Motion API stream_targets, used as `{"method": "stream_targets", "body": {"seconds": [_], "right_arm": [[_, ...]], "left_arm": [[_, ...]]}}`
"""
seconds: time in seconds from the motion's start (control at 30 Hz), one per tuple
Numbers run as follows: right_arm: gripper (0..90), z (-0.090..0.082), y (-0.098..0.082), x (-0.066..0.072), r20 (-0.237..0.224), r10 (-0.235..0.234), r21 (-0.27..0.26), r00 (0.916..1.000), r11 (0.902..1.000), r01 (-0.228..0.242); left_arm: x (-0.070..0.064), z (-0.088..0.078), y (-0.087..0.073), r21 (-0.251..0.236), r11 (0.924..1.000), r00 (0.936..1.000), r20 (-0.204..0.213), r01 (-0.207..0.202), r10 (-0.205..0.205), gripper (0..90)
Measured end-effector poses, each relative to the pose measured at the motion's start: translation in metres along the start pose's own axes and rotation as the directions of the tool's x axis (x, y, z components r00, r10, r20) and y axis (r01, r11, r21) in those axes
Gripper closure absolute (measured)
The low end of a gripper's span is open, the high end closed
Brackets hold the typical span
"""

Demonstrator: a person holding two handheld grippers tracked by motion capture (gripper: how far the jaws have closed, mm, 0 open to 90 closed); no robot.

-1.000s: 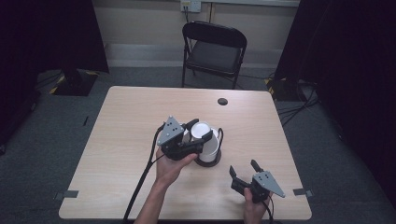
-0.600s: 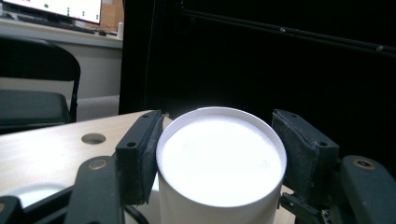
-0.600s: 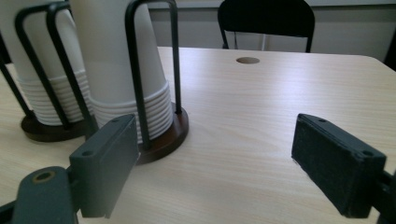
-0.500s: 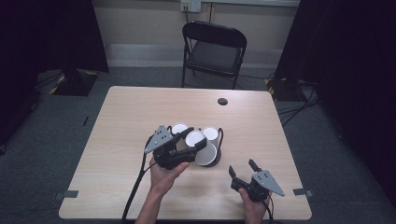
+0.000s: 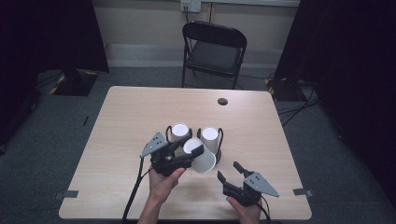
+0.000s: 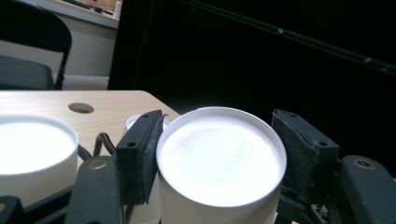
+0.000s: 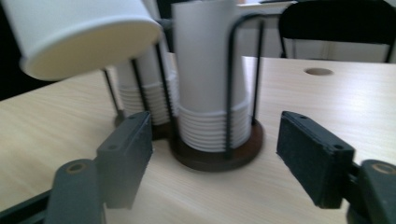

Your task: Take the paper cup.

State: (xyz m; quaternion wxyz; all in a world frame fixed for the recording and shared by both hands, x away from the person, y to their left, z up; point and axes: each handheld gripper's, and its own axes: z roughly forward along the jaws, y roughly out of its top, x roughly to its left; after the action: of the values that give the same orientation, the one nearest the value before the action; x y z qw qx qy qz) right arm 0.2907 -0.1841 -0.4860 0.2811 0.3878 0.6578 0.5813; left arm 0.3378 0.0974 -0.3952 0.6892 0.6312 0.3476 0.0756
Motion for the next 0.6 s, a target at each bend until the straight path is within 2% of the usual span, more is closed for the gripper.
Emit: {"method": "stream_targets", "body": {"seconds": [0.03, 0.07, 0.13, 0.2, 0.23, 0.27, 0.3, 0.37, 0.47, 0.57, 0.6], "right_arm": [[33.9, 0.001, 0.001, 0.005, -0.037, -0.022, -0.018, 0.9991, 0.9996, 0.021], [33.9, 0.001, 0.001, 0.005, -0.037, -0.022, -0.018, 0.9991, 0.9996, 0.021], [35.1, 0.003, 0.001, 0.009, -0.069, -0.034, -0.025, 0.997, 0.9992, 0.032], [37.1, 0.005, 0.001, 0.014, -0.091, -0.063, -0.037, 0.9939, 0.9975, 0.06], [39.6, 0.006, 0.001, 0.018, -0.113, -0.081, -0.053, 0.9902, 0.9957, 0.076], [39.6, 0.006, 0.001, 0.018, -0.113, -0.081, -0.053, 0.9902, 0.9957, 0.076], [41.3, 0.006, 0.001, 0.021, -0.133, -0.106, -0.072, 0.9855, 0.9927, 0.097], [42.0, 0.006, 0.002, 0.023, -0.133, -0.124, -0.085, 0.9833, 0.9899, 0.113], [45.7, 0.005, 0.002, 0.027, -0.143, -0.173, -0.128, 0.9746, 0.9796, 0.155], [49.9, 0.004, 0.003, 0.03, -0.158, -0.198, -0.166, 0.9674, 0.9711, 0.172], [49.9, 0.004, 0.003, 0.03, -0.158, -0.198, -0.166, 0.9674, 0.9711, 0.172]], "left_arm": [[0.001, -0.001, -0.002, 0.001, 1.0, 1.0, -0.003, 0.008, -0.008, 35.8], [0.002, -0.001, -0.003, 0.002, 0.9999, 0.9999, -0.005, 0.013, -0.013, 35.8], [0.003, -0.003, -0.007, 0.003, 0.9994, 0.9993, 0.011, 0.035, -0.035, 35.9], [0.001, -0.005, -0.009, 0.017, 0.9998, 0.9999, -0.006, 0.01, -0.01, 35.9], [0.0, -0.006, -0.011, 0.024, 0.9997, 1.0, 0.0, 0.009, -0.009, 35.9], [-0.001, -0.007, -0.012, 0.022, 0.9996, 0.9998, 0.006, 0.018, -0.018, 35.9], [-0.001, -0.008, -0.013, 0.019, 0.9996, 0.9996, 0.017, 0.02, -0.02, 35.9], [-0.003, -0.012, -0.015, 0.014, 0.9991, 0.9985, 0.036, 0.041, -0.042, 35.9], [-0.002, -0.015, -0.017, 0.012, 0.9958, 0.9918, 0.09, 0.09, -0.091, 35.9], [-0.001, -0.016, -0.018, 0.028, 0.9955, 0.9923, 0.083, 0.09, -0.092, 35.9], [0.0, -0.016, -0.018, 0.031, 0.9953, 0.9919, 0.085, 0.092, -0.094, 35.9]]}}
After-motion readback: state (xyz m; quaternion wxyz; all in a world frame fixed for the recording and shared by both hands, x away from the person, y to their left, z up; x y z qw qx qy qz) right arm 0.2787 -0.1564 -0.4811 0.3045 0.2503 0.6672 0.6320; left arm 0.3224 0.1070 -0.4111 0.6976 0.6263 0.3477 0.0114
